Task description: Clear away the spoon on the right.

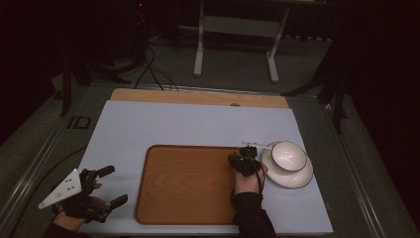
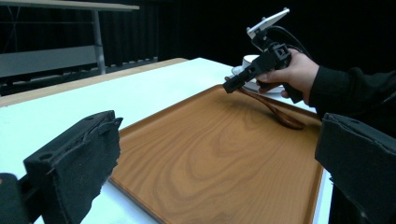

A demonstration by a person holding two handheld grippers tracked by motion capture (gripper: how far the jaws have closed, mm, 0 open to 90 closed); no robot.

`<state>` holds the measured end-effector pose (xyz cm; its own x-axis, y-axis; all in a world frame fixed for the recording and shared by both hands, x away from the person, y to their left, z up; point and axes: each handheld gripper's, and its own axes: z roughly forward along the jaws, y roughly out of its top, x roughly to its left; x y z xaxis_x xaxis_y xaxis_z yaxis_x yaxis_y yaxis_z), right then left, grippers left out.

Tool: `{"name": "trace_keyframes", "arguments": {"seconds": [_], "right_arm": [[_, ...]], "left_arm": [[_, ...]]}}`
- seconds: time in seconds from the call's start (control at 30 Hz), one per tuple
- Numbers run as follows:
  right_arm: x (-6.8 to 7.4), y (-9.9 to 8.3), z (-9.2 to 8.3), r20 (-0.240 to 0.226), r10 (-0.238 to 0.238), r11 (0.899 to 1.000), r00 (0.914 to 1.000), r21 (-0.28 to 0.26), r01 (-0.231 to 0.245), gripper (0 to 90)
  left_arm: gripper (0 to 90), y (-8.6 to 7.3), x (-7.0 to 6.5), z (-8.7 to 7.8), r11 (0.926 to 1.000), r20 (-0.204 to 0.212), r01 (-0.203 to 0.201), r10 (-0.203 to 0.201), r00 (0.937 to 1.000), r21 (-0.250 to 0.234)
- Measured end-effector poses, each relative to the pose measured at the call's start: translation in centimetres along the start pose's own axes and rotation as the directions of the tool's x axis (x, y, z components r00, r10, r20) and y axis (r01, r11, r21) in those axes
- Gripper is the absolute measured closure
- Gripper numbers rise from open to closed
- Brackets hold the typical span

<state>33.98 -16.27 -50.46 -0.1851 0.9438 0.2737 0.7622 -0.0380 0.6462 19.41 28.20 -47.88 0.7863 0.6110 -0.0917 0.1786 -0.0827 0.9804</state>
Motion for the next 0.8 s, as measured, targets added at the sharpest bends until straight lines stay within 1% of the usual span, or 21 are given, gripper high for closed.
{"name": "trace_keyframes", "arguments": {"seconds": [0.3, 0.37, 0.5, 0.6, 0.63, 0.77, 0.8], "right_arm": [[-0.4, -0.5, 1.2, 0.017, 0.002, 1.0, 0.9999, 0.024, -0.003, 74.7], [-0.5, -0.6, 1.4, 0.027, -0.001, 1.0, 0.9996, 0.027, 0.0, 74.6], [-0.7, -0.6, 1.5, 0.039, -0.005, 1.0, 0.9992, 0.031, 0.003, 74.4], [-0.9, -0.5, 1.5, 0.048, -0.001, 1.0, 0.9988, 0.024, 0.0, 73.6], [-1.0, -0.5, 1.5, 0.058, -0.007, 1.0, 0.9983, 0.022, 0.006, 73.3], [-1.1, -0.2, 1.6, 0.063, -0.009, 1.0, 0.998, 0.026, 0.007, 67.0], [-1.1, -0.2, 1.6, 0.058, -0.009, 1.0, 0.9983, 0.031, 0.008, 66.0]], "left_arm": [[0.1, 0.0, 0.0, 0.0, 1.0, 0.002, -0.002, 0.002, 1.0, 0.002], [0.1, 0.0, 0.0, 0.0, 1.0, 0.002, -0.002, 0.002, 1.0, 0.001], [0.1, 0.0, 0.0, 0.0, 1.0, 0.003, -0.002, 0.002, 1.0, 0.001], [0.1, 0.0, 0.0, 0.0, 1.0, 0.004, -0.003, 0.003, 1.0, 0.002], [0.1, 0.0, 0.0, 0.0, 1.0, 0.003, -0.003, 0.003, 1.0, 0.003], [0.1, 0.0, 0.0, 0.0, 1.0, 0.003, -0.004, 0.004, 1.0, 0.003], [0.1, 0.0, 0.0, 0.0, 1.0, 0.003, -0.004, 0.004, 1.0, 0.003]]}}
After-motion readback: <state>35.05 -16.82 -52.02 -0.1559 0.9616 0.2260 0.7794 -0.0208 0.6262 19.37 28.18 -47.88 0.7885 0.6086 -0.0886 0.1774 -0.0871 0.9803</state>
